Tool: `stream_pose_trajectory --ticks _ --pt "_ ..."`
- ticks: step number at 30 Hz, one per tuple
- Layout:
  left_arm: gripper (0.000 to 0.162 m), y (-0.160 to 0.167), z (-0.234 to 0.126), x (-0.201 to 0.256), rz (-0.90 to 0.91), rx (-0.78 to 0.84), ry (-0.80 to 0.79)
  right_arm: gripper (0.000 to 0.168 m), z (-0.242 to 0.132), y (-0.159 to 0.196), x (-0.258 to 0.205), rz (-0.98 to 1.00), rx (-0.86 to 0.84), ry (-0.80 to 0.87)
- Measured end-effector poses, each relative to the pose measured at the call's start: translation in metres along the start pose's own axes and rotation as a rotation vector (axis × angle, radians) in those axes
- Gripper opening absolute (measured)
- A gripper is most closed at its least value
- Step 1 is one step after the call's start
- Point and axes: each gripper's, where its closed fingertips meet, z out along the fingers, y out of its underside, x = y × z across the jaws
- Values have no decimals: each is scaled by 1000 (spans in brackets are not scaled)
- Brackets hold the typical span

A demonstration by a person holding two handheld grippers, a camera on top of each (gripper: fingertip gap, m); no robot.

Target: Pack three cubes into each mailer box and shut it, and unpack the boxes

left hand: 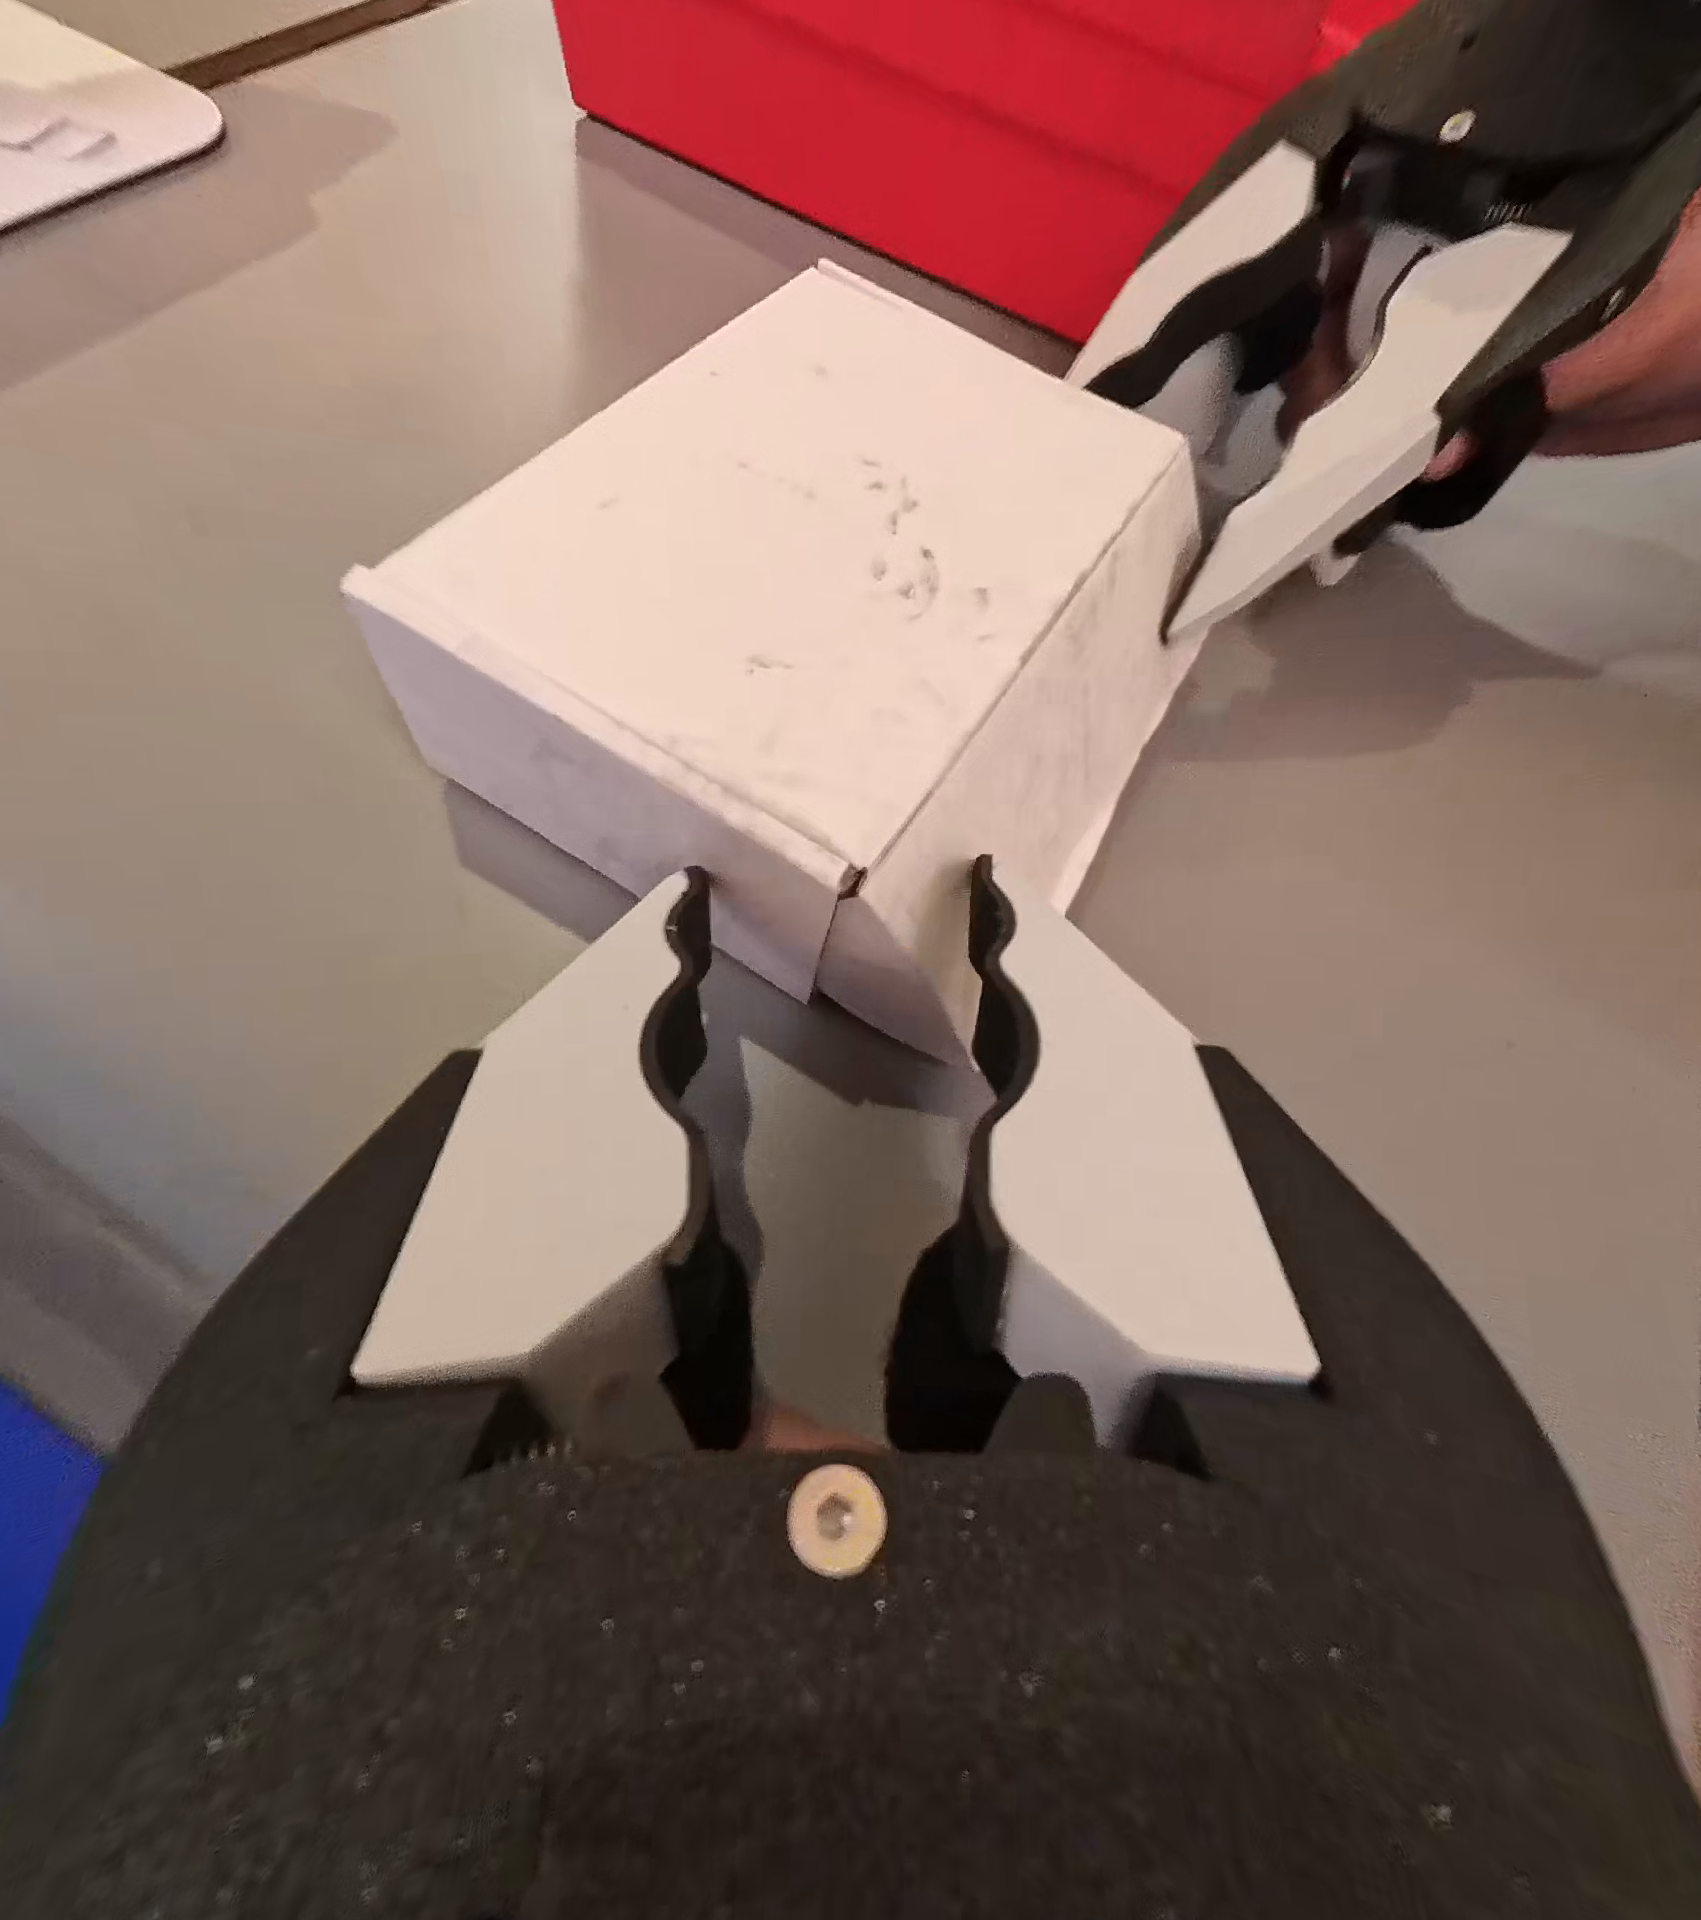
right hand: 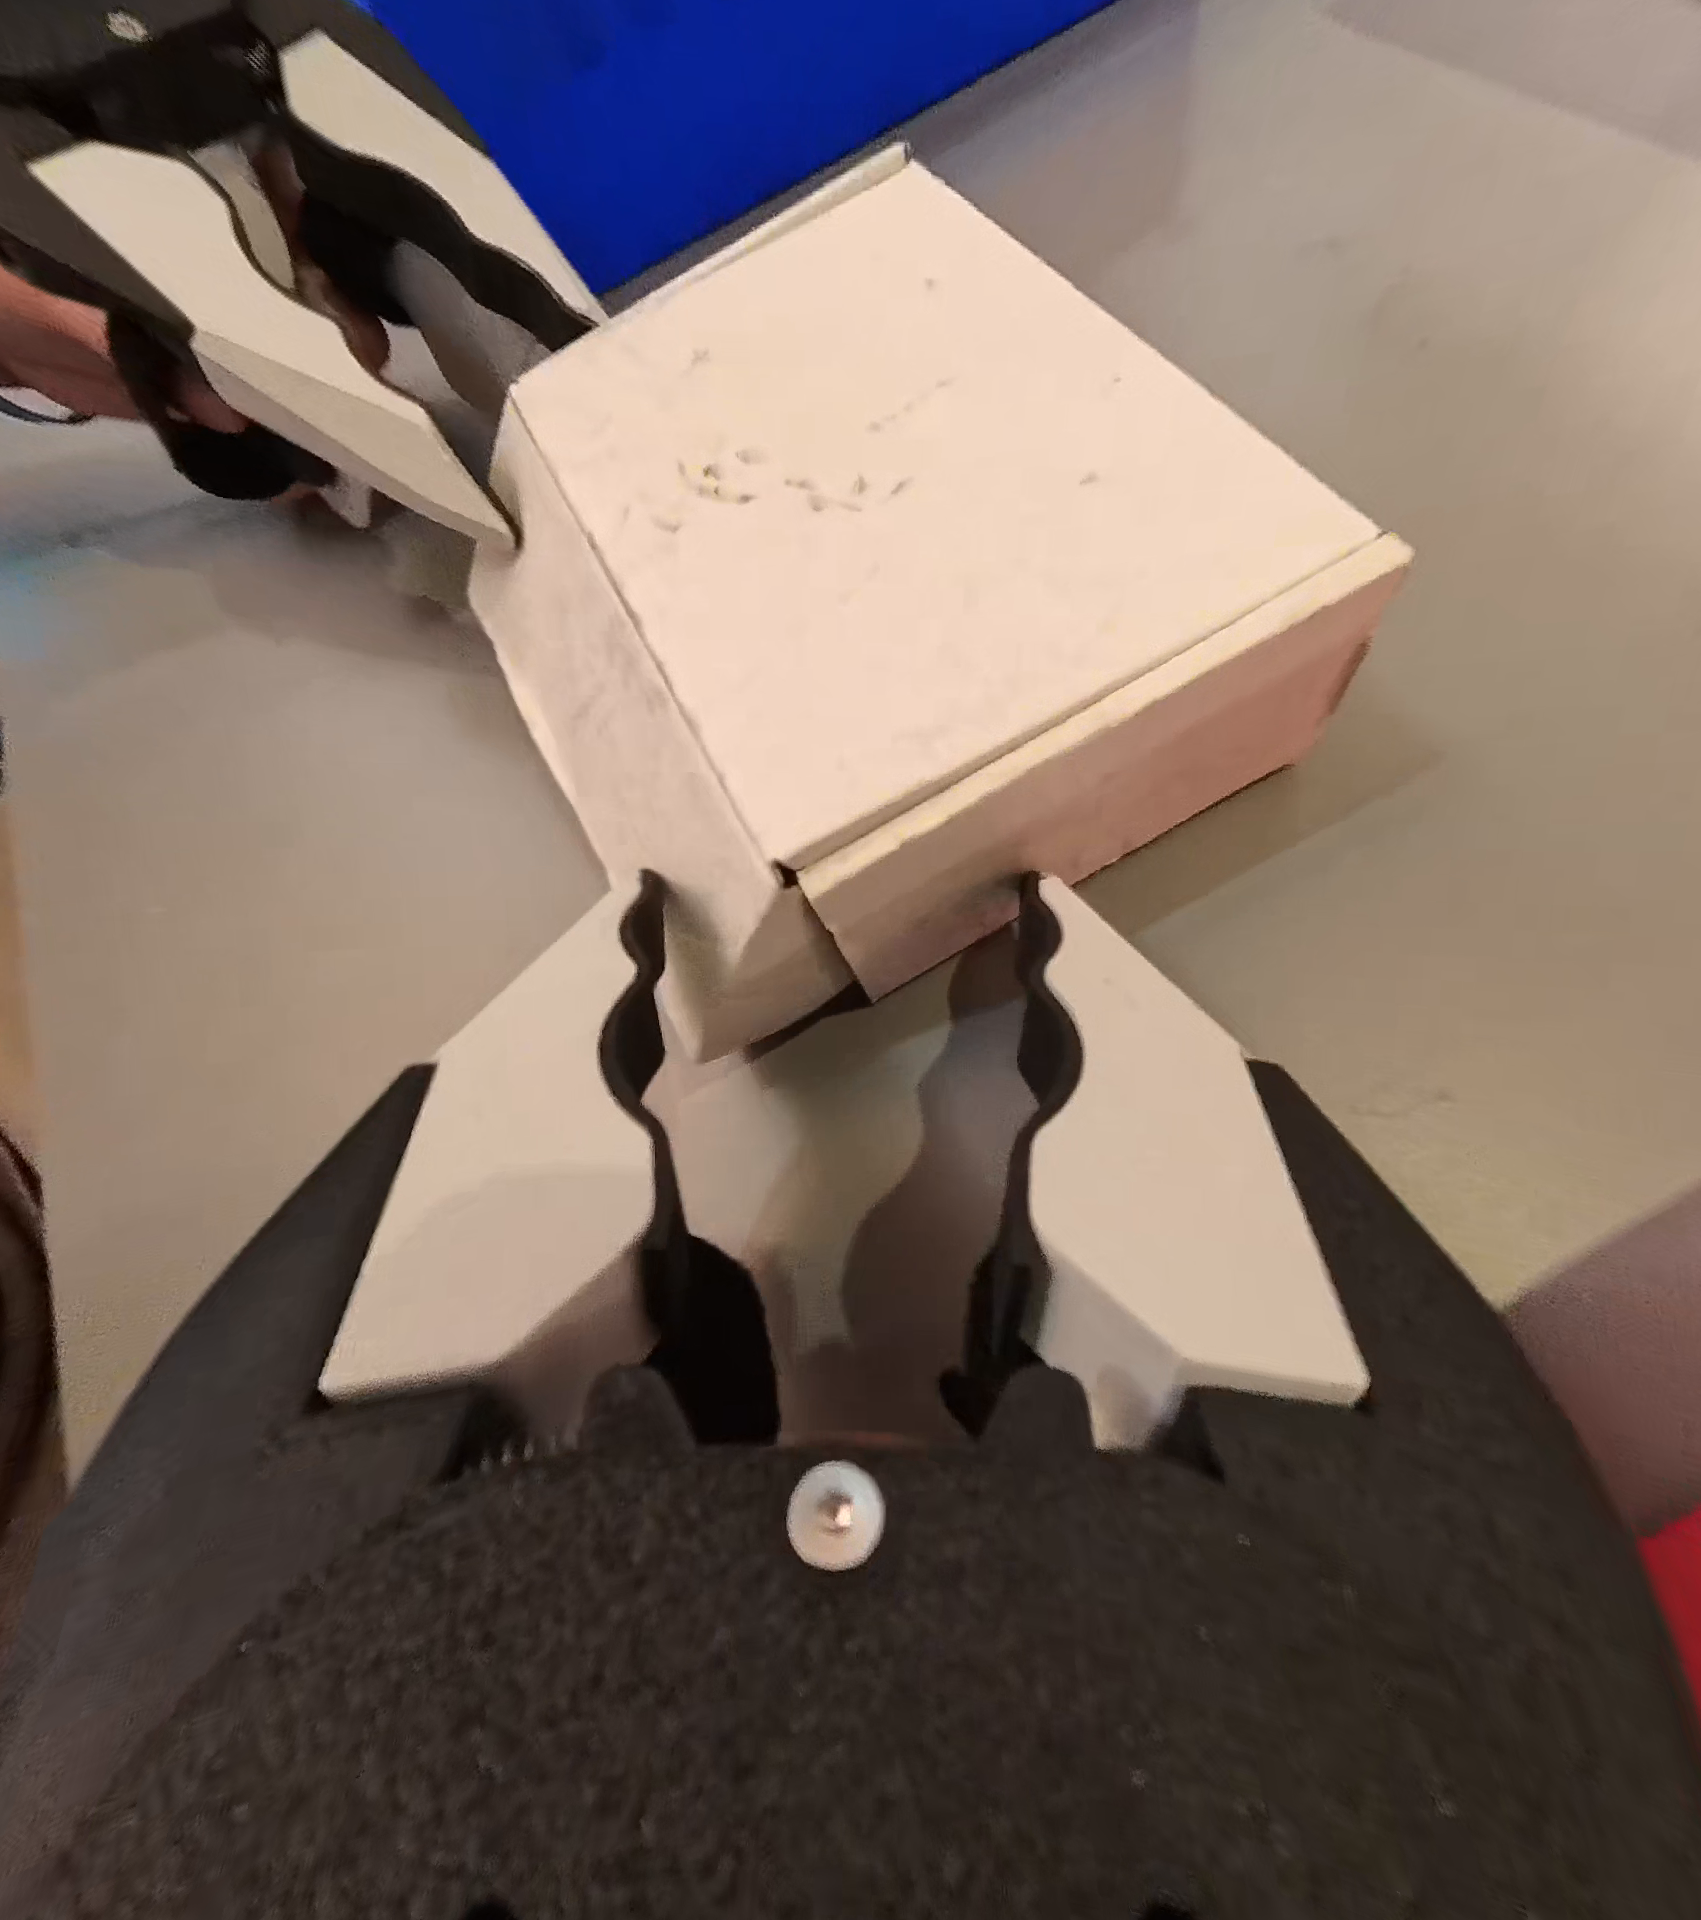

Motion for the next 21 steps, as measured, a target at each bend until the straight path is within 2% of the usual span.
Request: stream_pose_trajectory --ticks 5,8,11,15,21 --pt "45 1 1 -2 72 -20 -49 62 2 1 5 -50 -51 76" --pt "49 5 -2 0 85 -63 -13 64 -1 3 -2 -16 -52 -7" --pt "57 10 0 2 174 -88 -10 64 -7 4 -11 31 -70 -110" --pt "62 22 3 3 310 -146 -43 58 -4 8 -8 -90 -105 -54" --pt "52 22 6 -8 418 -149 -135 53 0 9 -1 -199 -160 32"
